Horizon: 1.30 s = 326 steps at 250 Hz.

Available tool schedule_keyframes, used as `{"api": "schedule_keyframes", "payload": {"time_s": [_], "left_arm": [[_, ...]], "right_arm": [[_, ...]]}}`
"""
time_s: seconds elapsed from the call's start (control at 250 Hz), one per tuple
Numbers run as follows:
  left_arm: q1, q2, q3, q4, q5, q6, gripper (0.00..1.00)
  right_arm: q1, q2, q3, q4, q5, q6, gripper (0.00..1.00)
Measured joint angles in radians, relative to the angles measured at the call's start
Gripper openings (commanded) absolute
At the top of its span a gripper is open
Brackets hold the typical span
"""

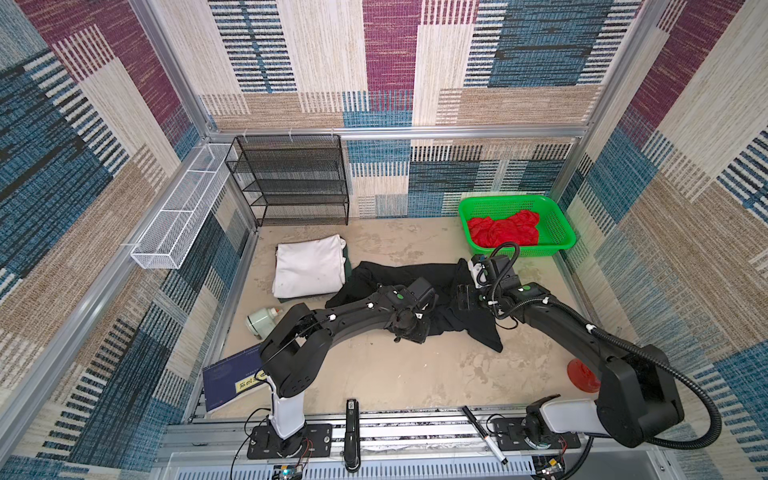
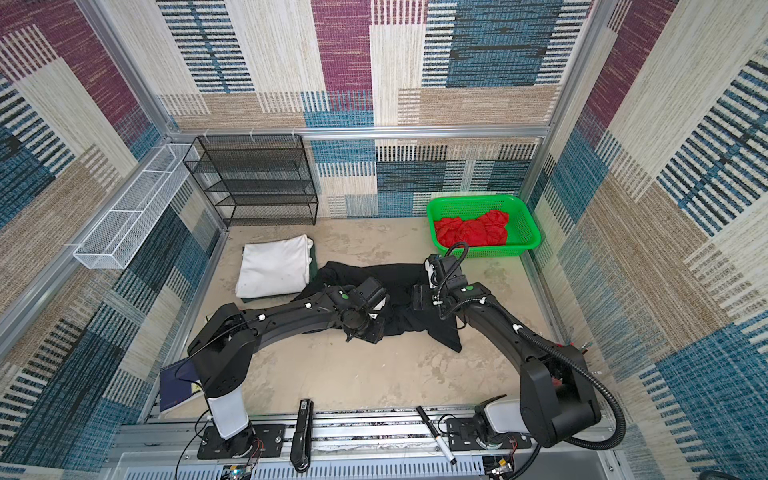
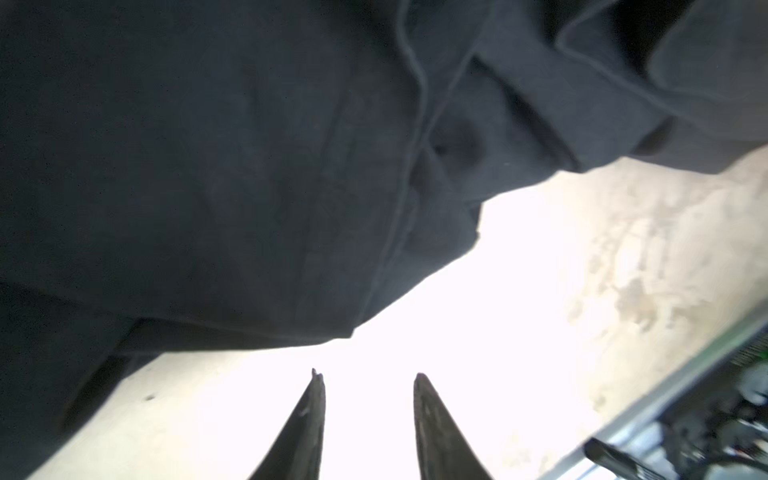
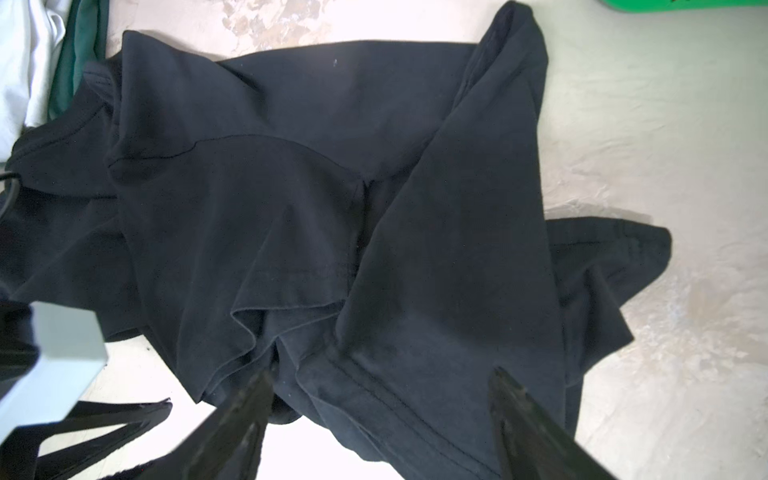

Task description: Fold and stack the t-shirts

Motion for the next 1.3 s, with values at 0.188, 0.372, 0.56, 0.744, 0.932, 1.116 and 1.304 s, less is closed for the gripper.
{"api": "schedule_keyframes", "payload": {"time_s": [0.188, 0.372, 0.56, 0.744, 0.932, 1.116, 1.304], "left_arm": [[0.000, 0.033, 0.039, -0.007, -0.053, 0.005, 0.40], [0.000, 0.070, 0.064, -0.013, -0.081, 0.009, 0.22], [0.000, 0.048, 0.060, -0.033, -0.125, 0.023, 0.00], [0.000, -0.122, 0.000, -0.046, -0.204, 0.019, 0.00], [0.009, -0.260, -0.063, -0.064, -0.300, 0.011, 0.00], [0.027, -0.354, -0.116, -0.093, -0.389, -0.010, 0.00], [0.054, -0.391, -0.146, -0.093, -0.412, -0.029, 0.00]], "right_arm": [[0.000, 0.007, -0.003, 0.008, -0.018, 0.007, 0.82], [0.000, 0.009, 0.004, 0.008, -0.024, 0.007, 0.82], [0.000, 0.011, 0.007, 0.008, -0.027, 0.008, 0.82], [0.000, 0.027, 0.008, 0.008, -0.042, 0.011, 0.82], [0.002, 0.045, 0.018, 0.010, -0.057, 0.011, 0.80], [0.017, 0.097, 0.026, 0.013, -0.078, 0.003, 0.68], [0.051, 0.164, 0.054, 0.016, -0.093, -0.005, 0.67]]}}
